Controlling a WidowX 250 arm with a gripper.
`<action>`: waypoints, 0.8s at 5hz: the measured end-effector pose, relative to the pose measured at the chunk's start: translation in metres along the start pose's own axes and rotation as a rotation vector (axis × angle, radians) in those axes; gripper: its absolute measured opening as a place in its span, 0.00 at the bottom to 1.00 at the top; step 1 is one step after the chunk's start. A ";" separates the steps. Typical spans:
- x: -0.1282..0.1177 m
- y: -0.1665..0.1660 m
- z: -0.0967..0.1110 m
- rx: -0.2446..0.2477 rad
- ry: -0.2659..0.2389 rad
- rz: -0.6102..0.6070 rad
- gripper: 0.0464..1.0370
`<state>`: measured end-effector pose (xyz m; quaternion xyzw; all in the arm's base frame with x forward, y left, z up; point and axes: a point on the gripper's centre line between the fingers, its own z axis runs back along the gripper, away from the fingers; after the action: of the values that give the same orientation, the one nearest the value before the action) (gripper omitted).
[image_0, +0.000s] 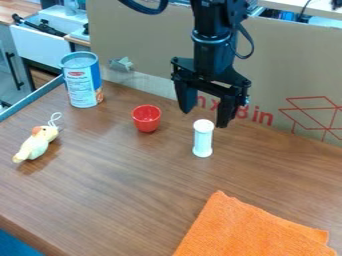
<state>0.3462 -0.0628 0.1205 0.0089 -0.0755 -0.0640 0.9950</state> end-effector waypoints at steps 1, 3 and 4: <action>0.012 0.012 -0.017 0.006 0.044 0.015 0.96; 0.021 0.019 -0.040 -0.016 0.098 0.010 0.96; 0.017 0.024 -0.048 -0.024 0.133 0.027 0.96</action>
<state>0.3734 -0.0412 0.0766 0.0002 -0.0085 -0.0509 0.9987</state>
